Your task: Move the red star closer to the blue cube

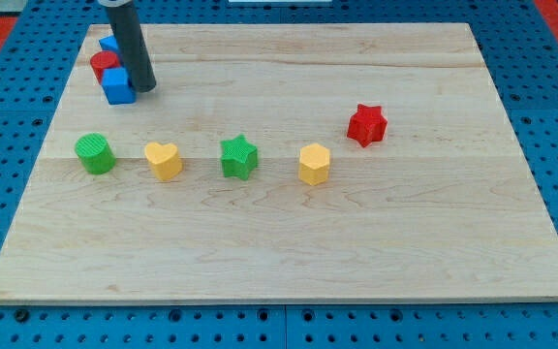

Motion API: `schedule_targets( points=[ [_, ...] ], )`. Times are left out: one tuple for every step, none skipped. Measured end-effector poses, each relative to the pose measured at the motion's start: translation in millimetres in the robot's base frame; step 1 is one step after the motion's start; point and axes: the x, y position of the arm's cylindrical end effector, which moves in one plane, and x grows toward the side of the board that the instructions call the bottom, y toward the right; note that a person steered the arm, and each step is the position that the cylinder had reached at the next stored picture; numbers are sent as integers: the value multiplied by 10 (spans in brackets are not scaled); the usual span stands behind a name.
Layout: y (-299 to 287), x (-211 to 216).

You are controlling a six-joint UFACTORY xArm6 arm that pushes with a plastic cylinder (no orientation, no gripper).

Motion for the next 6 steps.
schedule_targets(
  points=[
    [-134,0],
    [-20,0],
    [504,-3],
    [1304,-91],
    [1953,-61],
    [2631,-45]
  ],
)
